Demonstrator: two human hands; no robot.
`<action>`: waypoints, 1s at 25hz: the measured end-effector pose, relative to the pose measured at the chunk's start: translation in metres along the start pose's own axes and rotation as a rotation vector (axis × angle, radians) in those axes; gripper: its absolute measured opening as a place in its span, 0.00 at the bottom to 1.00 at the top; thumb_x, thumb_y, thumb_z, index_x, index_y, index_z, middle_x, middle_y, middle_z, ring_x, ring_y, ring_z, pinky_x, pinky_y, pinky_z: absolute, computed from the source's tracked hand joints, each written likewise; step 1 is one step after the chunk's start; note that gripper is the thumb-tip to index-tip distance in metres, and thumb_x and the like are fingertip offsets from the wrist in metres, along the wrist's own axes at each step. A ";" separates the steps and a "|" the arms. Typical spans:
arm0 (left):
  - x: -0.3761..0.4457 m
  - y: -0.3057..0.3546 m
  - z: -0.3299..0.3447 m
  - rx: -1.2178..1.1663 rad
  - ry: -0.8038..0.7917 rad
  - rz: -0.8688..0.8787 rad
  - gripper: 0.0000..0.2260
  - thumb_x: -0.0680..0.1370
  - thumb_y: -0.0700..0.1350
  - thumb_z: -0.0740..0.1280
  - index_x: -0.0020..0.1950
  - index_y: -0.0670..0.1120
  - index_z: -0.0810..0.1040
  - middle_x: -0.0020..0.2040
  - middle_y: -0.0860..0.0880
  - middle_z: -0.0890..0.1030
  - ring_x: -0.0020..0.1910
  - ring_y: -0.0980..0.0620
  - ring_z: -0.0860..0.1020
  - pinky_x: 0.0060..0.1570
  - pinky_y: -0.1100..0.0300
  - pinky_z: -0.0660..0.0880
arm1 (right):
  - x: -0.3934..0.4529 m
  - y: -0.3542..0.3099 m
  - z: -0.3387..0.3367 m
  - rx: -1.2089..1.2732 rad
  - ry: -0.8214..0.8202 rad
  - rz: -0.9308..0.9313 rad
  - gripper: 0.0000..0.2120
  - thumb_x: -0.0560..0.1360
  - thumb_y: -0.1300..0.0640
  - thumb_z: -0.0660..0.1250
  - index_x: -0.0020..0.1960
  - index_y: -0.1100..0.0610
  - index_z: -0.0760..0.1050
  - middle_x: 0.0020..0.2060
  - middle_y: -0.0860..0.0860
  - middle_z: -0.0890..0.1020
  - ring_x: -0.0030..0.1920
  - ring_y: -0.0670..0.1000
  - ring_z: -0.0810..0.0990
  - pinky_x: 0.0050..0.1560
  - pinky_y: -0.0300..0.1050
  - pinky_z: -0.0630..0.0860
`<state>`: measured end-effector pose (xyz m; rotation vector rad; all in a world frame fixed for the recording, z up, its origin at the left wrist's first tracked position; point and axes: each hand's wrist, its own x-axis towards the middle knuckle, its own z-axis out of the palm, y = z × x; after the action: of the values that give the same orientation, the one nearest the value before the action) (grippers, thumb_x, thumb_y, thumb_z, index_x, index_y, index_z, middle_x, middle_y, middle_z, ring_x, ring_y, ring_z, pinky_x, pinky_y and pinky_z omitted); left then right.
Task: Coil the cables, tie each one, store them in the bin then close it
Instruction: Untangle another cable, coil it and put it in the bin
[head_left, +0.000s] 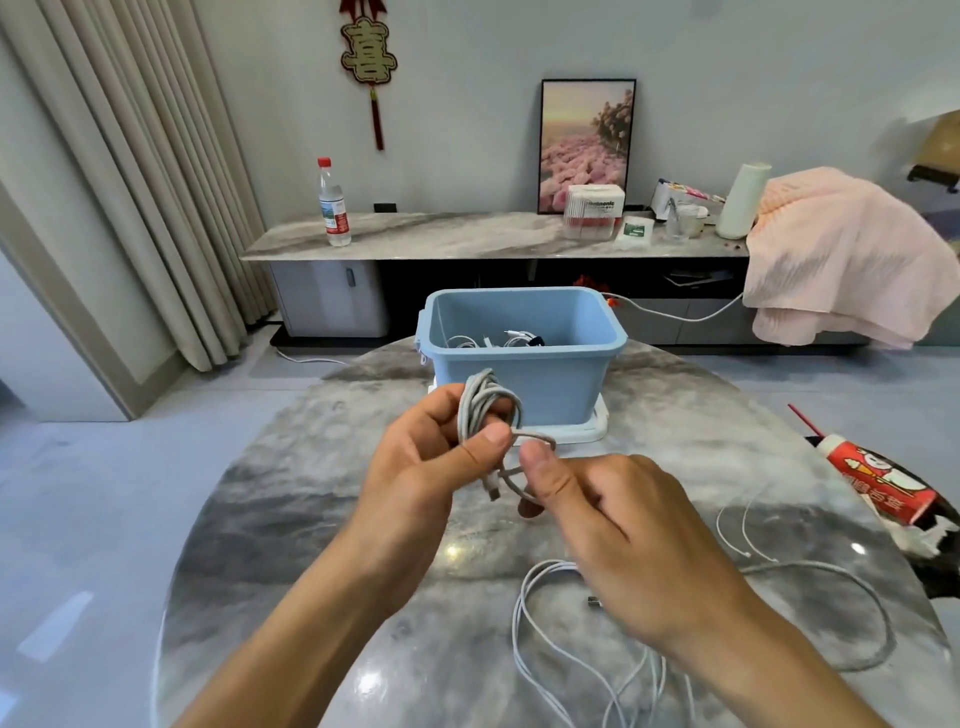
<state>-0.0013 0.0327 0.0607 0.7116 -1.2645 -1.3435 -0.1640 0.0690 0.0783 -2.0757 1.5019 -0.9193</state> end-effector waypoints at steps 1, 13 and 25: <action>-0.001 -0.002 0.002 0.025 -0.007 -0.003 0.12 0.74 0.42 0.67 0.54 0.39 0.78 0.42 0.47 0.80 0.41 0.53 0.77 0.42 0.63 0.74 | 0.003 0.006 0.001 0.014 0.049 0.010 0.29 0.78 0.31 0.50 0.29 0.49 0.70 0.25 0.44 0.78 0.32 0.45 0.81 0.37 0.51 0.76; -0.002 0.002 -0.001 0.039 -0.091 -0.214 0.09 0.75 0.45 0.64 0.46 0.38 0.74 0.30 0.47 0.69 0.35 0.49 0.68 0.43 0.56 0.67 | 0.023 0.043 0.010 0.274 0.113 -0.025 0.22 0.69 0.32 0.69 0.58 0.42 0.75 0.27 0.46 0.72 0.28 0.44 0.67 0.33 0.44 0.67; 0.003 0.024 -0.023 -0.059 -0.133 -0.229 0.10 0.76 0.42 0.62 0.35 0.46 0.76 0.31 0.48 0.63 0.30 0.52 0.62 0.36 0.59 0.64 | 0.029 0.071 -0.020 0.335 0.232 -0.150 0.04 0.76 0.50 0.70 0.50 0.47 0.81 0.27 0.56 0.73 0.27 0.56 0.64 0.28 0.46 0.61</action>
<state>0.0271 0.0279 0.0784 0.7535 -1.2711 -1.6312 -0.2195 0.0192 0.0526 -1.9037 1.2053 -1.4048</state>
